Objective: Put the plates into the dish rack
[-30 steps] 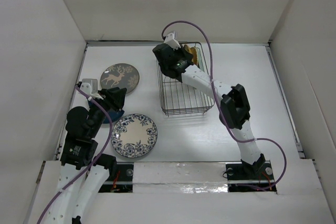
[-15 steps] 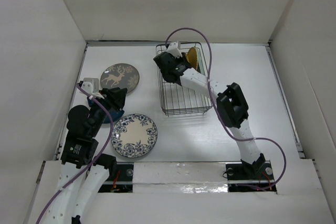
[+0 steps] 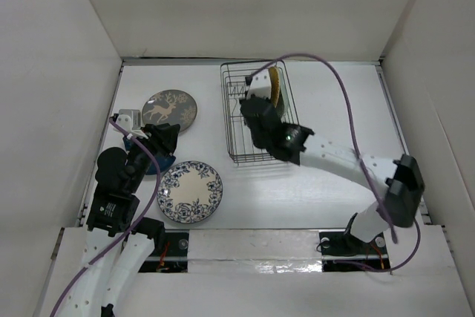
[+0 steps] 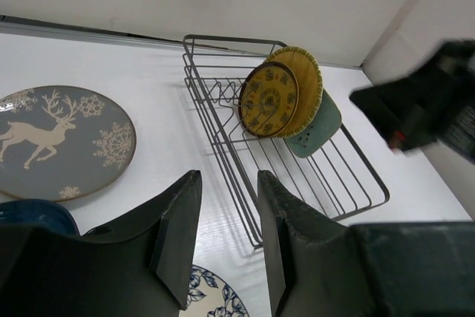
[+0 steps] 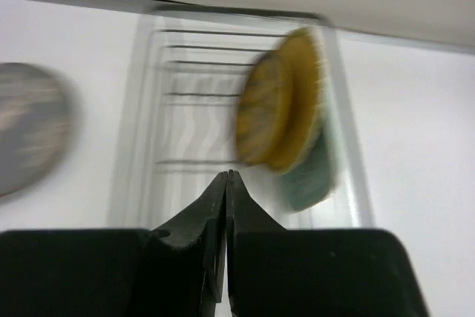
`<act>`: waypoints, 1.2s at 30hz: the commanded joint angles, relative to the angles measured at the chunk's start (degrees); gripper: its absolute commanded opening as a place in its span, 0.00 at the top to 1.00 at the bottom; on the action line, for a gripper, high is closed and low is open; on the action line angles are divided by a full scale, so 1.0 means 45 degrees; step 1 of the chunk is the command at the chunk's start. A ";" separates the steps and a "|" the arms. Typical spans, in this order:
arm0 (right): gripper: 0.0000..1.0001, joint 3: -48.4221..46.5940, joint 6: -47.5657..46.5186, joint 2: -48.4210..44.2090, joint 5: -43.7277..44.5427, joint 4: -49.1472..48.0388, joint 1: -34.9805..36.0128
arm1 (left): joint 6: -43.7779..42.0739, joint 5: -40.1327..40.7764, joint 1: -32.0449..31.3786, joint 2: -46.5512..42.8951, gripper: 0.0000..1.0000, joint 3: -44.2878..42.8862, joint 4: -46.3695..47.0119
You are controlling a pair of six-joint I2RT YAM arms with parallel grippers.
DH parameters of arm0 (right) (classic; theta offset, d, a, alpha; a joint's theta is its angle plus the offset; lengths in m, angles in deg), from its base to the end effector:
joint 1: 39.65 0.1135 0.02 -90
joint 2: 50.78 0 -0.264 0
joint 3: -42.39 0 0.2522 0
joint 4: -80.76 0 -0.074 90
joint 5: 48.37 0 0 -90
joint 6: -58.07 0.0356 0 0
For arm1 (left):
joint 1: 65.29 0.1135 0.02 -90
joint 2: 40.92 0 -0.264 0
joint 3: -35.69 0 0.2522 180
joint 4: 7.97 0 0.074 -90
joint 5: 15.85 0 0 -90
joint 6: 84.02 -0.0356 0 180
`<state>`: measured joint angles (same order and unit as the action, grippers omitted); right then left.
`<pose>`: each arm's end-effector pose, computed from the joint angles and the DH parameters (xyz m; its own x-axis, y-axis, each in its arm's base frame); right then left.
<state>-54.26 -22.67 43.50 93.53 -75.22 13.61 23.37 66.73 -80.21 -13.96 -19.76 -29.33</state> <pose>0.2503 0.2885 0.3518 -0.2270 -0.1381 -0.9641 -0.0207 0.9904 -0.1370 0.1098 -0.0340 0.3671 0.0011 -0.3070 -0.9517 0.3977 0.8734 -0.2813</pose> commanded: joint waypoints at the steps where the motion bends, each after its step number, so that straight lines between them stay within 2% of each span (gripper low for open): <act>1: 1.00 0.2574 0.1182 -0.1648 -0.2401 -0.2318 0.1853 | -0.0114 0.0067 -0.0044 0.0103 0.68 -0.0247 0.0496; 3: 1.00 0.3650 0.2137 -0.2063 -0.3132 -0.2922 0.3219 | -0.0094 0.0047 -0.0044 0.0122 0.74 -0.0227 0.0496; 4: 1.00 0.4583 0.3283 -0.2180 -0.3560 -0.3118 0.3688 | -0.0094 0.0028 -0.0044 0.0122 0.77 -0.0227 0.0496; 6: 1.00 0.5409 0.4402 -0.2357 -0.3527 -0.3470 0.4978 | -0.0094 0.0047 -0.0044 0.0141 0.92 -0.0266 0.0497; 8: 0.93 0.6363 0.6277 -0.2435 -0.3505 -0.3763 0.5527 | -0.0036 0.0067 0.0072 0.0103 1.00 -0.0227 0.0516; 9: 0.85 0.6718 0.7346 -0.2455 -0.3603 -0.4364 0.5896 | -0.0036 0.0067 0.0073 0.0083 1.00 -0.0208 0.0535; 10: 0.60 0.7089 0.7918 -0.2455 -0.3410 -0.4622 0.6035 | -0.0036 0.0067 0.0073 0.0102 1.00 -0.0208 0.0555; 11: 0.51 0.7769 0.8562 -0.2397 -0.3447 -0.4837 0.6037 | -0.0036 0.0067 0.0073 0.0103 1.00 -0.0227 0.0536; 13: 0.33 0.8514 1.0321 -0.2299 -0.3874 -0.5830 0.6037 | -0.0016 0.0125 0.0073 0.0083 1.00 -0.0208 0.0516; 15: 0.30 0.9531 1.1337 -0.1834 -0.4285 -0.7290 0.5921 | -0.0036 0.0126 0.0073 0.0044 1.00 -0.0188 0.0516; 20: 0.29 0.9866 1.3233 0.0120 -0.5750 -0.8959 0.5199 | 0.0003 0.0067 0.0073 0.0005 0.89 -0.0169 0.0555; 24: 0.31 0.9983 1.3938 0.1507 -0.6883 -1.0869 0.4495 | 0.0003 -0.0011 0.0073 -0.0015 0.86 -0.0169 0.0535; 29: 0.44 0.9809 1.4681 0.2544 -0.7392 -1.1421 0.4085 | 0.0003 -0.0050 0.0073 -0.0073 0.85 -0.0169 0.0535; 31: 0.55 0.9671 1.4779 0.2954 -0.7586 -1.1479 0.3966 | 0.0003 -0.0050 0.0073 -0.0093 0.85 -0.0188 0.0535; 33: 0.58 0.9437 1.4779 0.3266 -0.7724 -1.1480 0.3966 | 0.0003 -0.0050 0.0073 -0.0093 0.85 -0.0188 0.0555; 36: 0.68 0.9222 1.4740 0.3501 -0.7763 -1.1286 0.3850 | -0.0016 -0.0050 0.0073 -0.0093 0.84 -0.0188 0.0535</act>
<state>-11.20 42.94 57.40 59.76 -126.12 31.44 23.39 66.89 -80.19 -13.79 -19.76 -29.31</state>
